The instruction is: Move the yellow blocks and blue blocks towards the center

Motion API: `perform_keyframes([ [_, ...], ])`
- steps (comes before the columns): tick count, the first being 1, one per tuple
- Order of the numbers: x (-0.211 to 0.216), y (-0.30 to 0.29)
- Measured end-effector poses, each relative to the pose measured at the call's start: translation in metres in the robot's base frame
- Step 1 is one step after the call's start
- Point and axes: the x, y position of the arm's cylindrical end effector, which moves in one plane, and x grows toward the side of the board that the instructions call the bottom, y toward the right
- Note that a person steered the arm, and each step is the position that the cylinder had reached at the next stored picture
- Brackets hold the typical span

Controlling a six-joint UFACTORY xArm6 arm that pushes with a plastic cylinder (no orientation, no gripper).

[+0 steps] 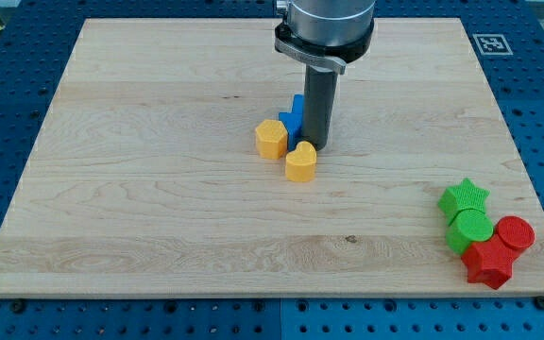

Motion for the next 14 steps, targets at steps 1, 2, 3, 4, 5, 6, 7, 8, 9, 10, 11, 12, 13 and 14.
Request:
perform_keyframes([
  [1,-0.008,0.013],
  [2,-0.004,0.031],
  [3,0.014,0.029],
  [4,0.039,0.028],
  [5,0.058,0.018],
  [6,0.069,-0.013],
  [7,0.075,-0.029],
  [8,0.076,-0.023],
  [9,0.067,-0.016],
  [10,0.044,-0.016],
  [11,0.021,-0.016],
  [12,0.006,-0.016],
  [13,0.006,-0.016],
  [14,0.051,-0.016],
])
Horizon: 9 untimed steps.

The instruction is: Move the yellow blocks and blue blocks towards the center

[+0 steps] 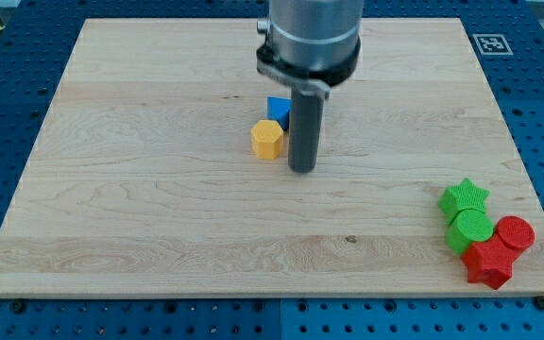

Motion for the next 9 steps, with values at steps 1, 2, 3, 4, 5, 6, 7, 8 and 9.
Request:
perform_keyframes([
  [1,0.010,-0.019],
  [2,-0.021,-0.040],
  [3,-0.043,-0.043],
  [4,-0.056,-0.043],
  [5,-0.074,-0.043],
  [6,-0.080,-0.043],
  [7,-0.080,-0.058],
  [8,-0.079,-0.110],
  [9,-0.084,-0.127],
])
